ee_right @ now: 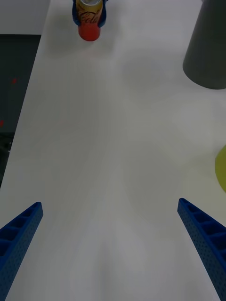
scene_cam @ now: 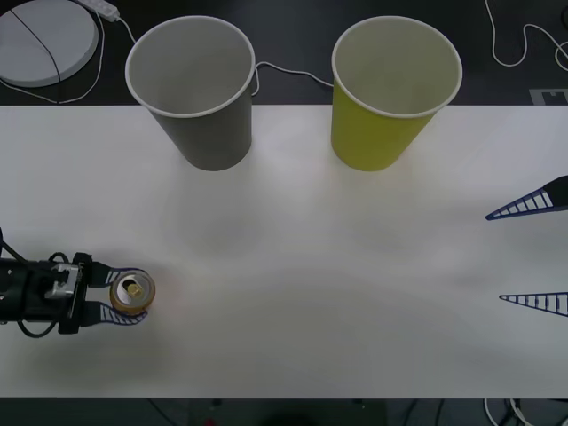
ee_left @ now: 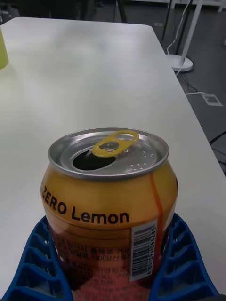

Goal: Put the can into the green bin and the plastic bottle into the gray bin

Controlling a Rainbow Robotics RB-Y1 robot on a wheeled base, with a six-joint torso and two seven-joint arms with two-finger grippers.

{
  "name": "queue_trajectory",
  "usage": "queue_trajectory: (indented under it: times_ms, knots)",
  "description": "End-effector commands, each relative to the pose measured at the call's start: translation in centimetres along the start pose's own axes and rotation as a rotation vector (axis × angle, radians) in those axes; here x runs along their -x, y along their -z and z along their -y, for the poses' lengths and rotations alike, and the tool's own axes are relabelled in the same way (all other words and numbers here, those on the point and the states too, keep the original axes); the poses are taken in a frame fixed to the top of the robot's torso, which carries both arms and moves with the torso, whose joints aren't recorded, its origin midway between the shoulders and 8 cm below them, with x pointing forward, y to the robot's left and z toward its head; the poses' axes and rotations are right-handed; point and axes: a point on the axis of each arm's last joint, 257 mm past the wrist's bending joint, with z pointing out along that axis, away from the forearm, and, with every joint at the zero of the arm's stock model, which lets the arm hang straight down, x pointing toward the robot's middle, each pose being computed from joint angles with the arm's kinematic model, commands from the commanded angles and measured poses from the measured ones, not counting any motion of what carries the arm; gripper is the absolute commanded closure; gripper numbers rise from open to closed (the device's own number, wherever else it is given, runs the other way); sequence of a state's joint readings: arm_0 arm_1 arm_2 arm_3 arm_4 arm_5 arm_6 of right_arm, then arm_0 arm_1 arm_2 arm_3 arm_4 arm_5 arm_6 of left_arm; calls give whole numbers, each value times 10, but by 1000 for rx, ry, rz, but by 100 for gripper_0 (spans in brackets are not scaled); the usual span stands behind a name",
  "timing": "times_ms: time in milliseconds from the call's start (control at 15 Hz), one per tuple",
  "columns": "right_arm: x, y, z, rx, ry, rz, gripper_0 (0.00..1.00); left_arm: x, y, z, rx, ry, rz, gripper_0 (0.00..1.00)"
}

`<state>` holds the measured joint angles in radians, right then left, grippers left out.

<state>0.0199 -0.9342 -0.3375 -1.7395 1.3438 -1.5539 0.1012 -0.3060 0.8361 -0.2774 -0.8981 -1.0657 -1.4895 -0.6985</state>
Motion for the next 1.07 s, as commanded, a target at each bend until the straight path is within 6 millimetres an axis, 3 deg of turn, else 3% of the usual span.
queue_trajectory:
  times_ms: [67,533,1067]
  knots:
    - [0,0,0,0,0,0,0,10,17,-13,-39,-4,-72,100]
    - [0,0,0,0,0,0,0,49,53,-37,-108,31,-233,100]
    - [0,0,0,0,0,0,0,96,82,-70,-39,124,-394,100]
